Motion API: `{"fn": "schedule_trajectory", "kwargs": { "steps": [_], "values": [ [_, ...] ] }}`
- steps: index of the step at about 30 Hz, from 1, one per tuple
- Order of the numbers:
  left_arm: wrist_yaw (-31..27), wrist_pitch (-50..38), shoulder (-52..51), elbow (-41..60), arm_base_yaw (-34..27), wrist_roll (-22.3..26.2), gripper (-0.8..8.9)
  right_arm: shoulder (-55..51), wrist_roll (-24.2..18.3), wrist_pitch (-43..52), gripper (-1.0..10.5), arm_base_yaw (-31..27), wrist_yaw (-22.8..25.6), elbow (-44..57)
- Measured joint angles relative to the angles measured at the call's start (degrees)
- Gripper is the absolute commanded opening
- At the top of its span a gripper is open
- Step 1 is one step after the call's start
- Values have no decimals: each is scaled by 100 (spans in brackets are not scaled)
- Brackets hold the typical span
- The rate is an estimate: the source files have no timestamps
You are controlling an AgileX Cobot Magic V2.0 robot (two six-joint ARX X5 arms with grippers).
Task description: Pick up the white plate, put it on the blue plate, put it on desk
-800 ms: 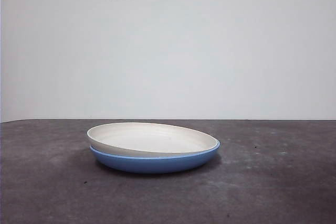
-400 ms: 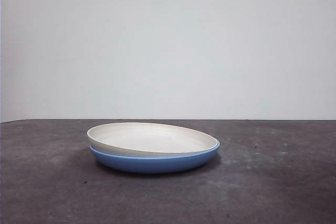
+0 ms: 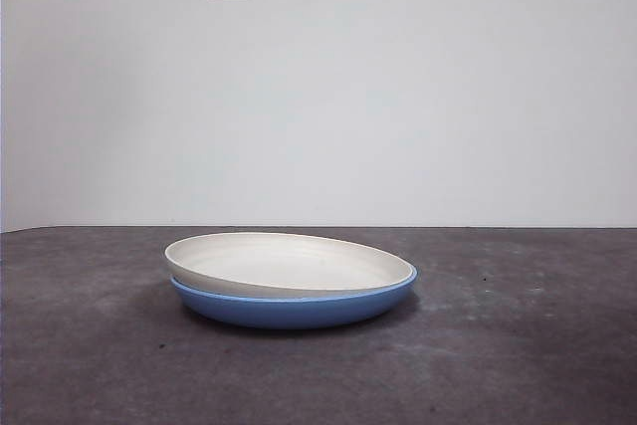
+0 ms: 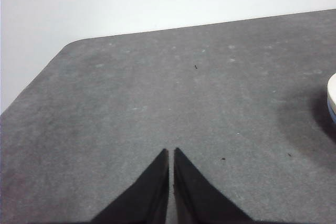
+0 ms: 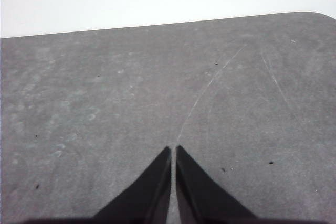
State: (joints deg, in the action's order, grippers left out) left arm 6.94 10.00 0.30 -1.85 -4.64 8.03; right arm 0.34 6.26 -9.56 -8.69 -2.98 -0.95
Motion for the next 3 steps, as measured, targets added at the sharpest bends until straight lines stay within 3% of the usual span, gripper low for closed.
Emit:
{"fn": "schedule_trajectory", "kwargs": {
  "steps": [3],
  "values": [
    [0,0,0,0,0,0,28,0,0,0,10,0,-2,0]
  ]
}}
